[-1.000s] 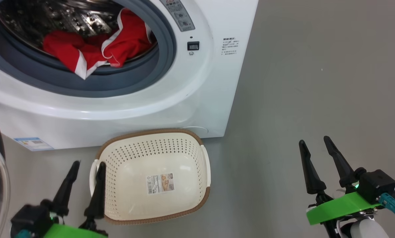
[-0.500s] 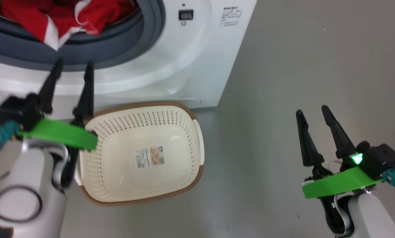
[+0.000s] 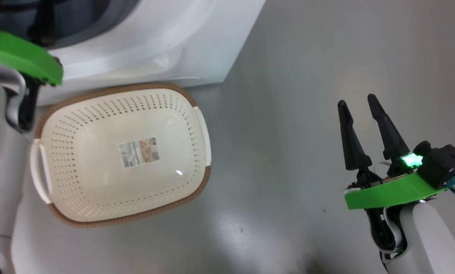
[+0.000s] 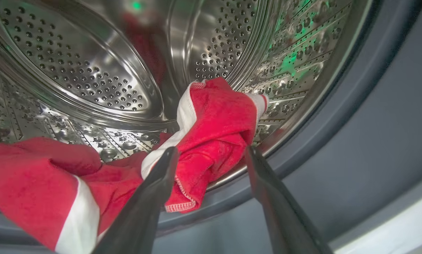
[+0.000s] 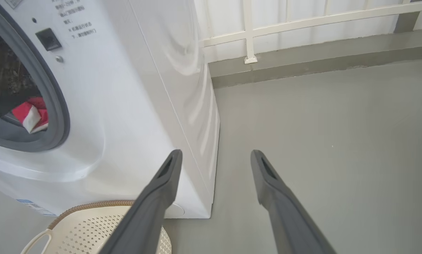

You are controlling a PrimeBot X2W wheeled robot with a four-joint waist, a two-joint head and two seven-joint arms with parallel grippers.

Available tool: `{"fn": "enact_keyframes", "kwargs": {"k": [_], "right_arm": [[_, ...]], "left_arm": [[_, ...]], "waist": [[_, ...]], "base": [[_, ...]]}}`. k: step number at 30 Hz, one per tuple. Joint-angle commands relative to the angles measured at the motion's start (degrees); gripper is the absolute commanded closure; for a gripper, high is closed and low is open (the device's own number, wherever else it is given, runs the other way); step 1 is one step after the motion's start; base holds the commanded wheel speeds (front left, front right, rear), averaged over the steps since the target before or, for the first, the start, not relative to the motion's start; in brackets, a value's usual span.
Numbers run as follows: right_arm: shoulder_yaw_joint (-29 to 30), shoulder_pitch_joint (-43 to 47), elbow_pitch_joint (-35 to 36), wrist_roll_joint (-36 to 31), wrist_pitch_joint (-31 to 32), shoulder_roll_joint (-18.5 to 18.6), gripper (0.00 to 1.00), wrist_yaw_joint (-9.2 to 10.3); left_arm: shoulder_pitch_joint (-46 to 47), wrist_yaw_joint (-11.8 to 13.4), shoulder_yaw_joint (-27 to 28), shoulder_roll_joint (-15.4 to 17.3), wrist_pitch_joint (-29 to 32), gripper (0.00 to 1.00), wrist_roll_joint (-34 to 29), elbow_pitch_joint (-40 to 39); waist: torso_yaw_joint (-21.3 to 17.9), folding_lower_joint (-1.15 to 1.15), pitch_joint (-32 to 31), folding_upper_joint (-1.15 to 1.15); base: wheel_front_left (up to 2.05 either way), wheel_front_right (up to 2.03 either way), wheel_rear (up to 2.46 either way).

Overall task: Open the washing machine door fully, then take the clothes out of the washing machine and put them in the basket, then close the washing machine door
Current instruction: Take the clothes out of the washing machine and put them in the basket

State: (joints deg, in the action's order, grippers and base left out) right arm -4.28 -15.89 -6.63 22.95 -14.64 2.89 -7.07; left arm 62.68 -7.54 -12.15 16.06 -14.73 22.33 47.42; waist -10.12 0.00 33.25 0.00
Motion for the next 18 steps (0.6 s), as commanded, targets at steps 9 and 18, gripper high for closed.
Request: {"fn": "enact_keyframes", "kwargs": {"k": [9,18], "right_arm": [[-2.4,-1.5,2.2,2.4,-0.4,0.0,0.0,-0.42],[-3.5,-1.2,2.3,2.8,-0.4,0.0,0.0,-0.42]], "left_arm": [[11.1,0.1,-1.3,6.3,-0.3,0.0,-0.2,9.4],[15.4,0.3,-3.4,8.0,-0.3,0.0,-2.3,17.6]], "waist": [[-4.8,0.0,6.0,0.0],[-6.2,0.0,6.3,0.0]], "base": [[0.0,0.0,0.0],[0.0,0.0,0.0]]}}
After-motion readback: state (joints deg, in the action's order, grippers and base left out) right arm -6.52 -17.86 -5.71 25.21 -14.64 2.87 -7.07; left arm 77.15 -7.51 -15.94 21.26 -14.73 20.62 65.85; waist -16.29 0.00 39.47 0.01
